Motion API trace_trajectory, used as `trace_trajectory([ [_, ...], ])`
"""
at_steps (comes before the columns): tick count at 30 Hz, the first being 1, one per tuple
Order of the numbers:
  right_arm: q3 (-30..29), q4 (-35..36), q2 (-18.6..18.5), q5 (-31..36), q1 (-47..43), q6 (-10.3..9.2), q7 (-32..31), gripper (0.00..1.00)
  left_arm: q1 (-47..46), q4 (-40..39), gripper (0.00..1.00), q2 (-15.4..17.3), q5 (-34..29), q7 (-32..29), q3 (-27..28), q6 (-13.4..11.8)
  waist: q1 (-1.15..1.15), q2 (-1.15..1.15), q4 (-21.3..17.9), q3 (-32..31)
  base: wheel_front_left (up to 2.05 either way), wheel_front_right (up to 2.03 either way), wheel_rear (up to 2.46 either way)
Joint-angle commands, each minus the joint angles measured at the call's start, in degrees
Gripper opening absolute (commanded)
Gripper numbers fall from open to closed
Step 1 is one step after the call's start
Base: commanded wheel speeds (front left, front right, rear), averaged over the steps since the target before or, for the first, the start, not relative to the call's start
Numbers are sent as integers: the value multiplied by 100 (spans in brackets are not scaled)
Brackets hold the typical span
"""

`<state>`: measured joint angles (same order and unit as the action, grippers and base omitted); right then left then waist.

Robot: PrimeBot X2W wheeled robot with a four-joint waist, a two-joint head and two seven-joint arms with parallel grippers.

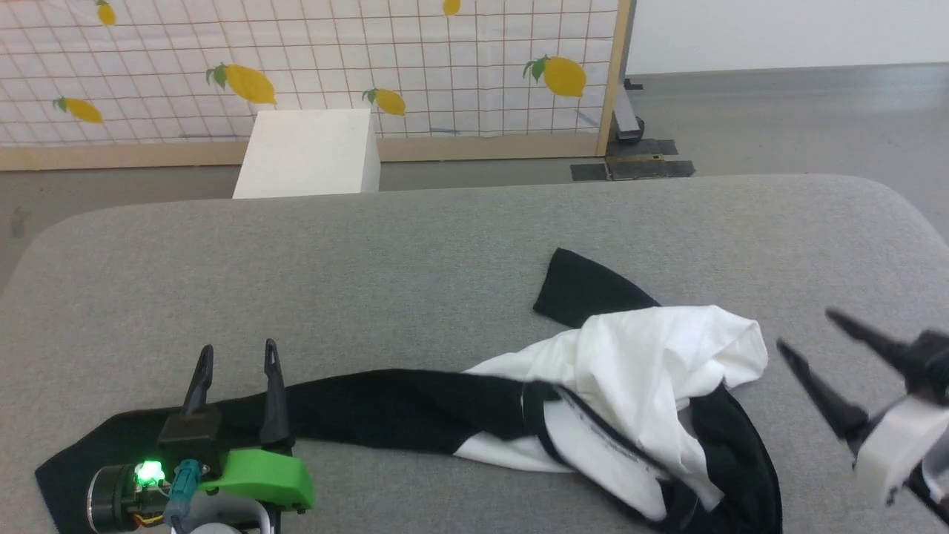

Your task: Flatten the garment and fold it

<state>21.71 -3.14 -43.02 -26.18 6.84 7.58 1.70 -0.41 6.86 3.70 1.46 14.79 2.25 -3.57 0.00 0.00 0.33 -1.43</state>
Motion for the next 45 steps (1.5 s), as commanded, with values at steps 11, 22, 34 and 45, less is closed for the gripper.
trace_trajectory([
  [11, 1489, 597, -464, -785, 2183, -9, -2291, 100, -115, -92, 100, 8, -69, 21, -96, 2, 0, 0, 493, 330, 0, 0, 0],
  [22, 3864, -1317, 151, -1737, 4096, -9, -3809, 100, -531, -172, 100, -36, -50, 21, -365, -47, 0, 0, 985, 1024, 0, 0, 0],
  [34, 5145, -2171, 631, -2200, 3923, -9, -3178, 0, -698, -148, 100, -6, -56, 21, -304, -91, 0, 0, 944, 1080, 0, 0, 0],
  [45, 5065, -1444, 102, -1901, 4934, -9, -1132, 0, -525, -176, 100, 30, -58, 21, -290, -70, 0, 0, 895, 657, 0, 0, 0],
])
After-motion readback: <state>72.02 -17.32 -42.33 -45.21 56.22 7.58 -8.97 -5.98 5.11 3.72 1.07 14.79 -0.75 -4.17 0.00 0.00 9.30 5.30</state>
